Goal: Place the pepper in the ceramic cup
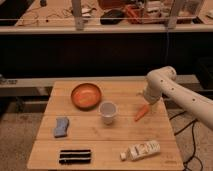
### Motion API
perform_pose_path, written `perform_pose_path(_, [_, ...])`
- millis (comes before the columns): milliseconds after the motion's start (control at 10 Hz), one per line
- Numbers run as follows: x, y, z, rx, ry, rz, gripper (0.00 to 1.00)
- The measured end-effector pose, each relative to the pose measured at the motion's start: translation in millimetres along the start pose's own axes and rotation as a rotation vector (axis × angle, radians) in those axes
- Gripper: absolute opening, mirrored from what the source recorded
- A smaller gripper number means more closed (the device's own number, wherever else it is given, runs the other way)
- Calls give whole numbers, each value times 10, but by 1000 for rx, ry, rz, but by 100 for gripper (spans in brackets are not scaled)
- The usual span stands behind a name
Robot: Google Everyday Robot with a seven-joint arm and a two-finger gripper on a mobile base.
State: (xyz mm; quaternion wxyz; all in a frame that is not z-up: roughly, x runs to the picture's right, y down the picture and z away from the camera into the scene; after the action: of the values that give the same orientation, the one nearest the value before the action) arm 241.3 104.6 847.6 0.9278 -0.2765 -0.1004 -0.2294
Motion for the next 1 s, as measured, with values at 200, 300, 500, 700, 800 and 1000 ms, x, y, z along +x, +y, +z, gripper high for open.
perform_pose_path(200, [-5, 16, 29, -12, -5, -10, 80])
perform_pose_path(300, [-8, 25, 86, -18, -13, -13, 80])
perform_pose_path(500, [-14, 48, 227, -26, -23, -16, 80])
perform_pose_path(700, [4, 70, 279, -34, -32, -18, 80])
perform_pose_path(800, [5, 89, 305, -39, -36, -18, 80])
perform_pose_path(1000, [10, 125, 412, -45, -50, -20, 80])
